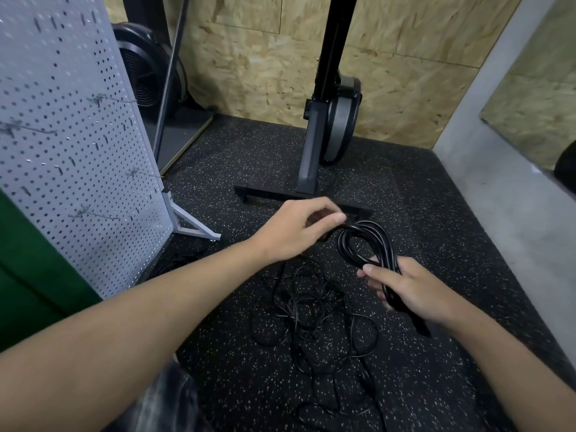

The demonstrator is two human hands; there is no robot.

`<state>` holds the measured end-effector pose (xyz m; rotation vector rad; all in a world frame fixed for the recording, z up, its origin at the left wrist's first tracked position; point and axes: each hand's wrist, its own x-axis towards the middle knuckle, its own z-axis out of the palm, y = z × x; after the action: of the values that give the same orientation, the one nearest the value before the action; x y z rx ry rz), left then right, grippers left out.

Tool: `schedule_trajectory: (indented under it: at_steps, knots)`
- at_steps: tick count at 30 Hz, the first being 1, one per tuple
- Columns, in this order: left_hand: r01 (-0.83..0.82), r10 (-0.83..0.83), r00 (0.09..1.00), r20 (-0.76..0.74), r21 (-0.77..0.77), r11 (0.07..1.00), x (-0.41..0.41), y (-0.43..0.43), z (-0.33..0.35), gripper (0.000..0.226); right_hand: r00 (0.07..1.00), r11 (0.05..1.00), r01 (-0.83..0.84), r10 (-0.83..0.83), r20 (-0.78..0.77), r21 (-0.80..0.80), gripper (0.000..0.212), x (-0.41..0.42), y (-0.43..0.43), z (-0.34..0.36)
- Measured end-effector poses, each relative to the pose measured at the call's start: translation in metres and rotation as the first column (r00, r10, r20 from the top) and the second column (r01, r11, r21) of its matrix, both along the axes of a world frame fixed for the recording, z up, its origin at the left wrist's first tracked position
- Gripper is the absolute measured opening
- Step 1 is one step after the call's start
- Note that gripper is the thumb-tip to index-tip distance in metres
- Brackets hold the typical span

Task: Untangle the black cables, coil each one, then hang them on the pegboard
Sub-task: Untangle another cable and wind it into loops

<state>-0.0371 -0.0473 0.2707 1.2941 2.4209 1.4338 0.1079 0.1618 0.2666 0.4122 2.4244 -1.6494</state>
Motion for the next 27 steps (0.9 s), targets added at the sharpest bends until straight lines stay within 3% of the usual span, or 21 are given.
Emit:
schedule_trajectory:
  at_steps: [4,8,12,15,18,20,25,27]
  knots:
    - [0.02,-0.014,0.999,0.041,-0.127,0.992,-0.005,-0.008,-0.011,0.022,1.0,0.997,0.019,-0.02,-0.013,-0.074,0.024,0.001,0.002,0.002]
    - [-0.003,0.003,1.0,-0.004,-0.133,0.991,-0.002,-0.003,-0.017,0.019,0.998,0.998,0.002,-0.006,-0.059,-0.063,0.025,0.001,0.0,0.001]
    - [-0.058,0.058,0.998,0.001,-0.086,0.995,0.005,0.005,-0.017,0.018,0.996,0.998,-0.019,0.025,-0.089,0.067,0.04,0.0,0.004,-0.003]
    - [-0.095,0.093,0.986,0.141,0.004,0.996,0.013,0.012,-0.013,0.016,0.994,0.982,0.021,-0.001,-0.108,0.189,0.03,0.001,0.0,-0.005]
    - [-0.163,0.078,0.883,0.462,0.148,0.975,0.027,0.02,-0.009,0.016,0.976,0.96,0.127,-0.077,-0.202,0.248,0.019,-0.004,-0.005,-0.009]
    - [-0.226,0.053,0.8,0.598,0.218,0.949,0.033,0.025,-0.008,0.017,0.967,0.952,0.163,-0.102,-0.233,0.257,0.019,-0.008,-0.006,-0.012]
    - [-0.283,-0.061,0.568,0.821,0.264,0.922,0.036,0.027,-0.002,0.011,0.974,0.963,0.125,-0.073,-0.214,0.239,0.027,-0.011,-0.011,-0.011]
    - [-0.283,-0.075,0.554,0.829,0.272,0.92,0.034,0.027,0.001,0.009,0.976,0.979,0.095,-0.056,-0.209,0.179,0.028,-0.01,-0.012,-0.008]
